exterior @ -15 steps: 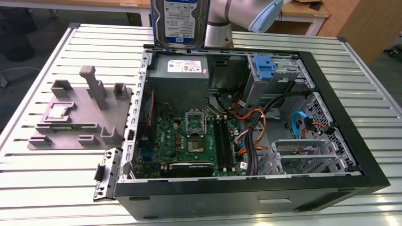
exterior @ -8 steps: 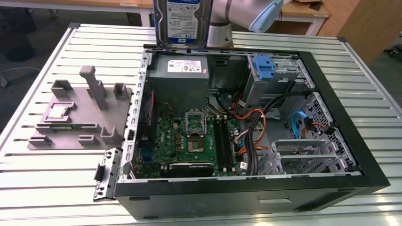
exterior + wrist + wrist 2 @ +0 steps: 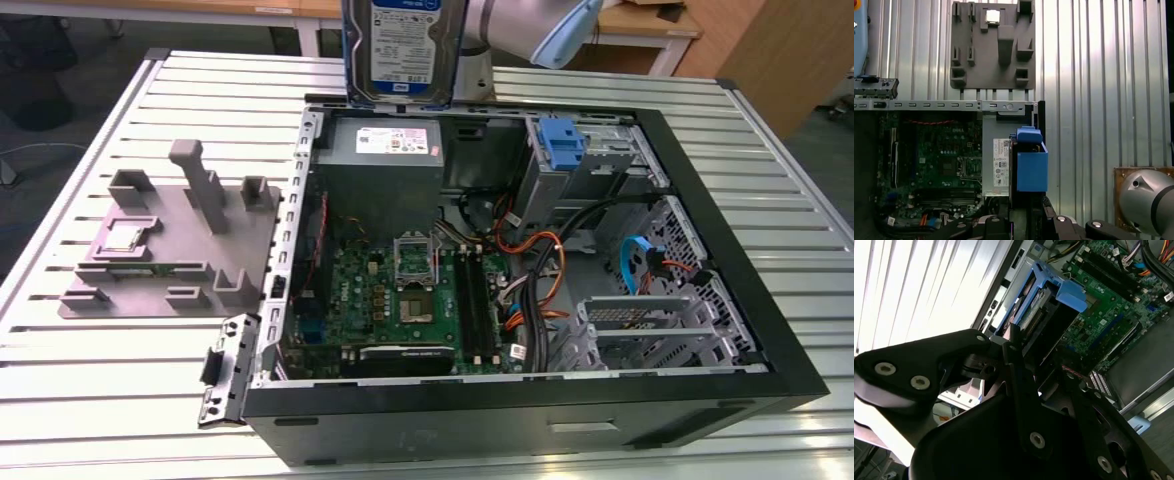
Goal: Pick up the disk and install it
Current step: 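Pick up the disk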
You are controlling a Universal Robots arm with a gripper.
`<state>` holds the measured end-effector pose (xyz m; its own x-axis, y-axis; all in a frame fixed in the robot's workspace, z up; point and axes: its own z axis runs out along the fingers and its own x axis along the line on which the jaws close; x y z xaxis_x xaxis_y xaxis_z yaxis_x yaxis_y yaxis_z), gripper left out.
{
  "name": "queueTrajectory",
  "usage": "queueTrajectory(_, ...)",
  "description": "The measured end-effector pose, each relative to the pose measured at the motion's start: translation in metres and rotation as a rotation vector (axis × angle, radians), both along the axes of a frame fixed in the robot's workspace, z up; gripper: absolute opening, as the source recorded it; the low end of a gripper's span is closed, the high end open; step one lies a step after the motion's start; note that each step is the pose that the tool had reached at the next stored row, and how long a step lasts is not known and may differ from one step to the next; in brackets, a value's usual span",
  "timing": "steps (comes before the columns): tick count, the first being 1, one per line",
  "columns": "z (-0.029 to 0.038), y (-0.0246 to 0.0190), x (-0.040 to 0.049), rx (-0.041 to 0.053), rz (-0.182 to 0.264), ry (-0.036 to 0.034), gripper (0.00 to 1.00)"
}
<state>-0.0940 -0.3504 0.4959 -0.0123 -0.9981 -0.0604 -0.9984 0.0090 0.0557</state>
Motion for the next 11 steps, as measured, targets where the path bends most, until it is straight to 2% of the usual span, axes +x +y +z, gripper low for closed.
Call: queueTrajectory(11,-0.0014,-0.0001,0.0300,-0.0001,0.000,0.0006,0.35)
